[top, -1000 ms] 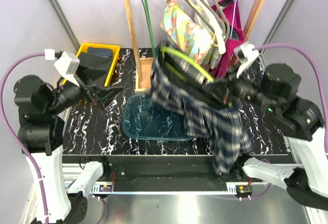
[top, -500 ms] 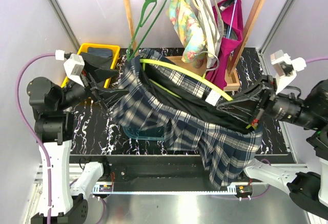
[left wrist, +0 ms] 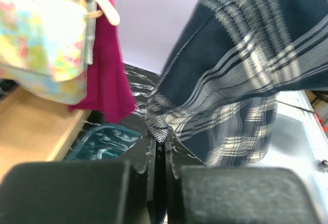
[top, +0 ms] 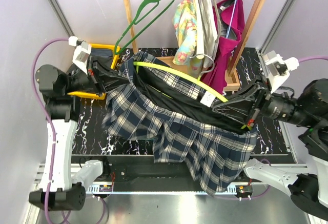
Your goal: Remove the skirt from the hanger
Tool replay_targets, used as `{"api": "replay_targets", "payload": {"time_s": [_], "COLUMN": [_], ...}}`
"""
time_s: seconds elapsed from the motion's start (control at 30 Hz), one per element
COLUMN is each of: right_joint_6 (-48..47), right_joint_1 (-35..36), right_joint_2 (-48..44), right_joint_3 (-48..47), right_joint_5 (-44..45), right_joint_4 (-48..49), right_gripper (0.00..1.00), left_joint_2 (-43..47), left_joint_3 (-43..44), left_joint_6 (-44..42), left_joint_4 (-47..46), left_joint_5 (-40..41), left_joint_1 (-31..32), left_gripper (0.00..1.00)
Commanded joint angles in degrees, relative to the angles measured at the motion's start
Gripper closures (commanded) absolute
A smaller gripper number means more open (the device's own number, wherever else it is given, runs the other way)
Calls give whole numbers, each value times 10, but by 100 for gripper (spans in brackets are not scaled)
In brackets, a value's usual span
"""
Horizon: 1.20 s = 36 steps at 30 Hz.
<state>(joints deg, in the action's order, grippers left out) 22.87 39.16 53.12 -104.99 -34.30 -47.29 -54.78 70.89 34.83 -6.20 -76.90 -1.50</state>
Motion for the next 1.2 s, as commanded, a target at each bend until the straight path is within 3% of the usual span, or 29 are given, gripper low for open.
{"api": "replay_targets", "payload": {"time_s": [0.0, 0.13, 0.37, 0.6, 0.7, 0.83, 1.03, 1.13, 1.17], "right_joint_6": [10, -23, -78, -79, -105, -149, -165, -154, -152], "right_joint_1": [-1, -1, 6, 97, 109, 130, 149, 151, 152], "right_joint_2": [-26, -66, -155, -222, -242, -258, -284, -271, -255], "right_joint_3": [41, 68, 44, 50, 61, 41, 51, 95, 121], "right_joint_5": [54, 154, 333, 470, 505, 552, 582, 567, 556], "right_joint_4": [144, 137, 76, 87, 108, 109, 130, 165, 189], "right_gripper": [100, 100, 100, 100, 100, 100, 100, 100, 100], "left_joint_2": [-30, -24, -23, -16, -5, -1, 20, 27, 28], "left_joint_3": [20, 44, 42, 25, 17, 31, 3, 5, 16], "left_joint_6": [55, -34, -52, -56, -63, -156, -172, -169, -170], "left_joint_4": [-79, 50, 53, 56, 59, 198, 211, 211, 210], "left_joint_5": [-84, -82, -93, -77, -65, -80, -76, -44, -31], "left_joint_1": [1, -29, -135, -151, -151, -156, -175, -145, -107], "left_gripper": [100, 100, 100, 100, 100, 100, 100, 99, 98]}}
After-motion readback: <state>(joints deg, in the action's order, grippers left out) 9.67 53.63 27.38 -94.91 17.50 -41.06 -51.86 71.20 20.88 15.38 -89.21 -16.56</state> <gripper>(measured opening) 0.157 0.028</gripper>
